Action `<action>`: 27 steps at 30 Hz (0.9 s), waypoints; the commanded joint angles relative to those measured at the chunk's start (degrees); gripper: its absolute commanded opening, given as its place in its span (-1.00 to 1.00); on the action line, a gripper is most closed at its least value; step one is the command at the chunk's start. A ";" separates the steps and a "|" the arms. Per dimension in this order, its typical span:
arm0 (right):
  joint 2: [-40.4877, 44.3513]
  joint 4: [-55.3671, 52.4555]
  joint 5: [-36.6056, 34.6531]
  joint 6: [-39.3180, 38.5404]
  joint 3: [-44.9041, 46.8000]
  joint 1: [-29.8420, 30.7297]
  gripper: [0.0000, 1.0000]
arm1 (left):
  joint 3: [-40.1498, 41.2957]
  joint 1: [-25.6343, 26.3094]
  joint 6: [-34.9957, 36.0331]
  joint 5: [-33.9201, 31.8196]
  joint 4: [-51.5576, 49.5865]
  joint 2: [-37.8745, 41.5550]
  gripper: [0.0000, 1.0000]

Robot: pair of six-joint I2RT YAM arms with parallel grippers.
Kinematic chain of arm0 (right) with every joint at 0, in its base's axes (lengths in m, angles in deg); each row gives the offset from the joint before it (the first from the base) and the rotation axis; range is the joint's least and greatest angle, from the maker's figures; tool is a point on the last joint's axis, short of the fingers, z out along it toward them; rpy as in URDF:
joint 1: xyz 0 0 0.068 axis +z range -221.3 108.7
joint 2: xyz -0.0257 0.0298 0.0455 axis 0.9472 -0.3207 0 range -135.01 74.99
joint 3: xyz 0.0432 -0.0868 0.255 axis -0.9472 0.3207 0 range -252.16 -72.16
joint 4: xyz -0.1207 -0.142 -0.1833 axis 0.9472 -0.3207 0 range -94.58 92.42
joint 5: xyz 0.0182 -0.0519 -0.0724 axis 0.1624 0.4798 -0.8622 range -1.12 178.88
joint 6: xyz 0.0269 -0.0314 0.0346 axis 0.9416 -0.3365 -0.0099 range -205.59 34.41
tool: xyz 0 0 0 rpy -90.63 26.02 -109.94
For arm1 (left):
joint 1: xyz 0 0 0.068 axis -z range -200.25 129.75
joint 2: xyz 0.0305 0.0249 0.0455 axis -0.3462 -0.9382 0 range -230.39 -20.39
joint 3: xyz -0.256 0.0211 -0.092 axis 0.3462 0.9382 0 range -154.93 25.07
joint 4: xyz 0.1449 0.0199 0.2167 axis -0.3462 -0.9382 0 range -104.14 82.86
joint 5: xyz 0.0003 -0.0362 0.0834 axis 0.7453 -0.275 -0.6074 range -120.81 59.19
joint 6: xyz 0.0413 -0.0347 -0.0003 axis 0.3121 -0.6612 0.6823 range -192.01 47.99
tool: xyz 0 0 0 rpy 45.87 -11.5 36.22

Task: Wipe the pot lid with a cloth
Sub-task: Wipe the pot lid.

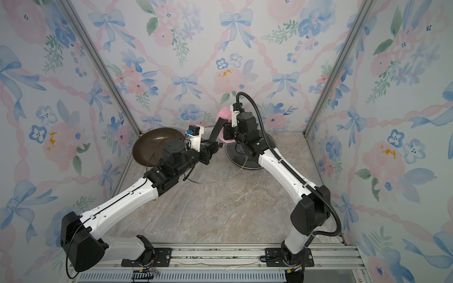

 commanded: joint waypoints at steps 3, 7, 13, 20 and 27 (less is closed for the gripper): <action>12.52 -7.21 -5.64 4.07 14.20 -2.12 -1.00 | -6.25 -1.20 0.82 -3.28 18.16 2.29 -0.95; 21.64 3.19 -6.44 14.95 26.93 2.83 -1.00 | -9.40 -2.52 -2.73 -6.23 18.16 -1.00 -0.94; 20.15 10.04 -13.45 15.42 26.96 15.46 -1.00 | -14.55 -3.73 -6.83 -4.50 18.20 -5.62 -0.95; 12.95 10.26 -10.96 14.90 21.04 19.47 -1.00 | -16.94 -4.09 -8.70 -5.48 18.82 -5.46 -0.95; 17.04 3.46 -17.50 10.41 20.92 9.51 -1.00 | -12.09 -4.00 -5.97 -2.59 18.77 1.60 -0.95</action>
